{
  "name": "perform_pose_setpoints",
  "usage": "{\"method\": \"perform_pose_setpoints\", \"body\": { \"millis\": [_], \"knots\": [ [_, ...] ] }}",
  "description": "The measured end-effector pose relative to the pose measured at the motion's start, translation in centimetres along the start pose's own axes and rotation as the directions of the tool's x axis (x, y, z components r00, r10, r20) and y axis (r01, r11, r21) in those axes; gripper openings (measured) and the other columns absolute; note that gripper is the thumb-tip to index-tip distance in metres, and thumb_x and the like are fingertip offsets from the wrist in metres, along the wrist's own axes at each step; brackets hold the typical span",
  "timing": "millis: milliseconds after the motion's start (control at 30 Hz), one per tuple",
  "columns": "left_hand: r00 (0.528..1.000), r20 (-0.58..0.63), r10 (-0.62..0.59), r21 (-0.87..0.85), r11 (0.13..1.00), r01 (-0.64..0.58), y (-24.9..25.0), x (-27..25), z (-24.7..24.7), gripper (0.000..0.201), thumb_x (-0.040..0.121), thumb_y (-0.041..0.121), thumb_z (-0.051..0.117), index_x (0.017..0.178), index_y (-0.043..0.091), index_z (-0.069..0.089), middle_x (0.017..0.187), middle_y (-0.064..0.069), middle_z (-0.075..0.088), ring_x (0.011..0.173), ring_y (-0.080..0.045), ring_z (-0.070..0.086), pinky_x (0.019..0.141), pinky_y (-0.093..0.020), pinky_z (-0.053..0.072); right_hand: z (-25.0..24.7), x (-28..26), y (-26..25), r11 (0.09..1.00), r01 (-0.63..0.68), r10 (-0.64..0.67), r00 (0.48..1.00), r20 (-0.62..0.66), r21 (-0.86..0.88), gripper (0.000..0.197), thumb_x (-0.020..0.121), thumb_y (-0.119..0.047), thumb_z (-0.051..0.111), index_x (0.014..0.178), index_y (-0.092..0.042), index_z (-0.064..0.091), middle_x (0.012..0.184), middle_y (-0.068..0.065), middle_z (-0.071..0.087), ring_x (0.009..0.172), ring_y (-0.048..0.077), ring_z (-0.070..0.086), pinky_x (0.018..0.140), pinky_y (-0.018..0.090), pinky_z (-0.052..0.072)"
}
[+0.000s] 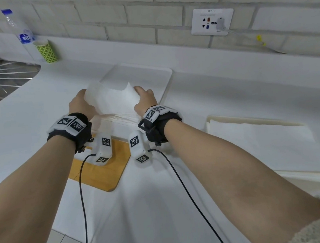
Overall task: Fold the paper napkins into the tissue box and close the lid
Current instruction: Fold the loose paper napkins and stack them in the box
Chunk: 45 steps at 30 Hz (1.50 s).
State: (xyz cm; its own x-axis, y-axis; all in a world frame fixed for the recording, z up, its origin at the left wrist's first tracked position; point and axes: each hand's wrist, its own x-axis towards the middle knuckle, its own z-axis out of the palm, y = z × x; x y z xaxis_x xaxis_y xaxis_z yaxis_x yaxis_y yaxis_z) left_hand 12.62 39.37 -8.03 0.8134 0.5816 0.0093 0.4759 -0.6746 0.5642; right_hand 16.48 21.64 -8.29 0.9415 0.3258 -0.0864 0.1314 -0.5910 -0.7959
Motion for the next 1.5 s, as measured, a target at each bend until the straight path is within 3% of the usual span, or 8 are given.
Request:
{"method": "perform_pose_setpoints", "body": {
  "millis": [333,467,733,967,1167,1267,1400,1500],
  "knots": [
    [0.997,-0.049,0.057,-0.051,0.997,-0.059,0.3,0.5,0.1,0.045,0.093,0.001,0.039,0.134,0.012,0.052,0.131,-0.022,0.053,0.119,-0.039,0.049,0.092,-0.035,0.042,0.1,0.7,0.4,0.992,-0.009,-0.002,0.996,-0.094,-0.123,0.038,0.085,0.002,0.044,0.118,-0.012,0.060,0.130,0.008,0.042,0.117,0.026,0.042,0.092,0.030,0.039],
    [0.999,-0.035,-0.017,0.062,0.998,0.019,0.0,0.5,0.3,0.017,0.092,0.002,0.042,0.097,-0.007,0.056,0.099,-0.027,0.056,0.108,-0.044,0.053,0.078,-0.036,0.039,0.1,0.7,0.9,0.977,0.065,-0.093,0.987,-0.131,-0.205,0.041,0.087,0.002,0.045,0.124,-0.012,0.057,0.136,0.002,0.040,0.126,0.023,0.031,0.097,0.028,0.029],
    [0.989,-0.139,-0.052,-0.308,0.951,0.007,-0.2,0.7,0.2,0.029,0.088,0.005,0.044,0.114,-0.004,0.054,0.107,-0.018,0.059,0.107,-0.038,0.055,0.084,-0.038,0.045,0.1,0.4,0.6,0.991,-0.021,0.033,0.996,-0.085,0.133,0.057,0.082,0.009,0.044,0.133,-0.014,0.039,0.099,0.010,0.055,0.076,0.022,0.048,0.042,0.017,0.033],
    [0.977,0.192,-0.093,-0.872,0.441,0.213,1.1,-0.8,-0.5,0.031,0.090,0.010,0.062,0.119,0.011,0.052,0.097,-0.002,0.060,0.104,-0.027,0.060,0.073,-0.031,0.055,0.2,1.5,0.9,0.990,-0.077,0.073,0.997,-0.036,-0.118,0.048,0.075,-0.008,0.070,0.119,-0.008,0.052,0.125,0.009,0.048,0.116,0.027,0.048,0.091,0.030,0.043],
    [0.979,0.204,0.001,-0.788,0.594,0.164,2.1,-1.1,0.6,0.033,0.095,0.011,0.055,0.127,0.015,0.051,0.119,-0.005,0.060,0.102,-0.026,0.060,0.078,-0.036,0.054,-0.6,0.9,0.9,0.997,-0.047,0.047,0.999,0.001,0.065,0.094,0.072,0.002,0.069,0.146,-0.024,0.017,0.114,0.006,0.047,0.100,0.023,0.051,0.080,0.030,0.045],
    [0.989,0.146,-0.011,-0.741,0.661,0.117,2.7,-1.2,1.3,0.038,0.094,0.009,0.054,0.131,0.000,0.049,0.126,-0.014,0.058,0.109,-0.031,0.058,0.081,-0.040,0.053,-0.8,0.9,0.7,0.978,0.052,-0.056,0.998,-0.013,-0.202,0.090,0.071,-0.005,0.071,0.144,-0.030,0.025,0.143,0.004,0.031,0.129,0.027,0.033,0.100,0.036,0.036],
    [0.974,0.224,0.023,-0.788,0.593,0.167,3.6,-1.5,1.2,0.035,0.097,0.011,0.046,0.132,0.005,0.046,0.121,-0.011,0.058,0.108,-0.028,0.057,0.076,-0.037,0.052,-1.0,1.4,-0.2,0.891,0.139,-0.100,0.989,0.113,-0.432,0.081,0.074,-0.006,0.061,0.144,-0.027,0.025,0.155,0.000,0.014,0.142,0.027,0.002,0.113,0.045,0.009],
    [0.970,0.237,0.056,-0.827,0.535,0.171,4.1,-1.7,0.8,0.038,0.097,0.012,0.042,0.134,0.005,0.044,0.115,-0.009,0.059,0.101,-0.025,0.059,0.067,-0.033,0.051,-1.1,1.6,-1.0,0.948,0.136,-0.114,0.989,0.094,-0.286,0.090,0.069,-0.003,0.066,0.143,-0.022,0.017,0.143,0.003,0.036,0.137,0.028,0.021,0.111,0.053,0.013]
  ]
}}
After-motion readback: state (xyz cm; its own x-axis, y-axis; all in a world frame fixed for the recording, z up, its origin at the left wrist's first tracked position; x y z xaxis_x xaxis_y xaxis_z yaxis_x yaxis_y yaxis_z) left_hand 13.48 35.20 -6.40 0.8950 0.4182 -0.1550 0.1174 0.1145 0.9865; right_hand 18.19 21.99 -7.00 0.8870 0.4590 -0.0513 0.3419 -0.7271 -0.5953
